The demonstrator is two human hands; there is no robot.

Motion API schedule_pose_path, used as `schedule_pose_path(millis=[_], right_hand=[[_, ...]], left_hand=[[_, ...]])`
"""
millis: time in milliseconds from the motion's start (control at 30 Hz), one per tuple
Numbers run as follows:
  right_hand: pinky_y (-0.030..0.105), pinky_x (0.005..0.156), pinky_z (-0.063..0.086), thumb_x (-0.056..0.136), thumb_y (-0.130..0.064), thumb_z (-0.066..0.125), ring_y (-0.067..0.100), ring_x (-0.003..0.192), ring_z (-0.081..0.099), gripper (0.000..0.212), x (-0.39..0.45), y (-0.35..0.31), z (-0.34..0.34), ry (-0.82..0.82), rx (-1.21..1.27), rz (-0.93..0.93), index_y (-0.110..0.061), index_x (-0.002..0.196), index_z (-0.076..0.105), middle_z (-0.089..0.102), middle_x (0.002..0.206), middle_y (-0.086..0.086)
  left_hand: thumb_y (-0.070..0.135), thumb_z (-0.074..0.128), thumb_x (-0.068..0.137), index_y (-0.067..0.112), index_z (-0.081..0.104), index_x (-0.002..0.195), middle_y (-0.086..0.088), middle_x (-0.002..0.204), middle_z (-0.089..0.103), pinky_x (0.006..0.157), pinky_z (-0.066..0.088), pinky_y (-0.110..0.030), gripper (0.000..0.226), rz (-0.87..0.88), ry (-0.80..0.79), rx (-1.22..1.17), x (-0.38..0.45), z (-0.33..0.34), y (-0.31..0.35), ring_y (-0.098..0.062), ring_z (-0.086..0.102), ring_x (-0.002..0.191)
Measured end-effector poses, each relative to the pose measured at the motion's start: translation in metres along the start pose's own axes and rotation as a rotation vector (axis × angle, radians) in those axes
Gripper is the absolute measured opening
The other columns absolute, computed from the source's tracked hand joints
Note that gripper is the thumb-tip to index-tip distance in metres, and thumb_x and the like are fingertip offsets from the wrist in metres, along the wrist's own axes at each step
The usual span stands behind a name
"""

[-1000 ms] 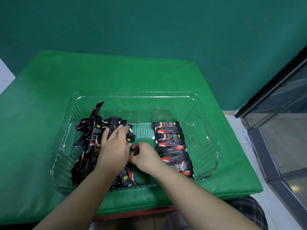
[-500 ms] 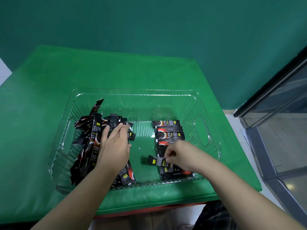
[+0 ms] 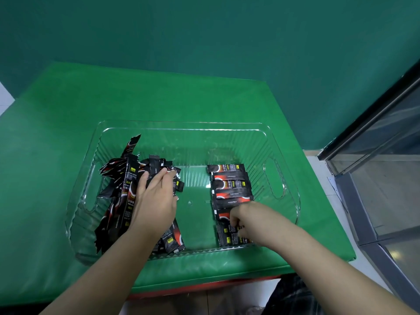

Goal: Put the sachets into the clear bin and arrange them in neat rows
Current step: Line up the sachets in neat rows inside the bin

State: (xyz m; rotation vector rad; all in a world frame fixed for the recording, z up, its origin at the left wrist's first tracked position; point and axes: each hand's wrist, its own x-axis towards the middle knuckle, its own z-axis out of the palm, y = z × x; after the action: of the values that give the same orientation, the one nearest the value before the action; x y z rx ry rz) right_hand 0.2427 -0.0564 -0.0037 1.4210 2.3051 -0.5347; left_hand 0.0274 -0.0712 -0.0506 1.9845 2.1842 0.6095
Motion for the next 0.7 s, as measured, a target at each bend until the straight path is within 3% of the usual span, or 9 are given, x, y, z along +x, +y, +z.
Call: schedule_pose_path(millis=[267, 467, 700], right_hand=[[0.031, 0.080, 0.047, 0.088, -0.014, 0.062, 0.021, 0.100, 0.057, 0.025, 0.006, -0.002, 0.007, 0.106, -0.011, -0.093, -0.018, 0.112, 0.061, 0.061, 0.108, 0.003], [0.033, 0.074, 0.047, 0.089, -0.014, 0.061, 0.023, 0.095, 0.059, 0.018, 0.006, 0.003, 0.009, 0.115, -0.103, -0.037, -0.012, 0.106, 0.060, 0.063, 0.105, 0.005], [0.028, 0.066, 0.041, 0.089, -0.008, 0.059, 0.023, 0.091, 0.060, 0.013, 0.009, 0.003, 0.012, 0.122, -0.115, -0.029, -0.011, 0.102, 0.059, 0.063, 0.101, 0.006]], left_hand=[[0.014, 0.054, 0.094, 0.012, 0.029, 0.146, -0.003, 0.151, 0.037, 0.105, -0.025, -0.026, 0.058, 0.001, 0.012, 0.000, 0.000, 0.002, -0.001, -0.008, 0.016, 0.145], [0.015, 0.055, 0.094, 0.011, 0.030, 0.146, -0.004, 0.150, 0.039, 0.107, -0.023, -0.027, 0.058, 0.002, 0.013, -0.001, 0.001, 0.002, -0.001, -0.009, 0.017, 0.144], [0.015, 0.054, 0.094, 0.012, 0.028, 0.146, -0.003, 0.151, 0.036, 0.098, -0.033, -0.020, 0.058, 0.006, 0.002, 0.005, 0.001, 0.002, -0.002, -0.007, 0.014, 0.145]])
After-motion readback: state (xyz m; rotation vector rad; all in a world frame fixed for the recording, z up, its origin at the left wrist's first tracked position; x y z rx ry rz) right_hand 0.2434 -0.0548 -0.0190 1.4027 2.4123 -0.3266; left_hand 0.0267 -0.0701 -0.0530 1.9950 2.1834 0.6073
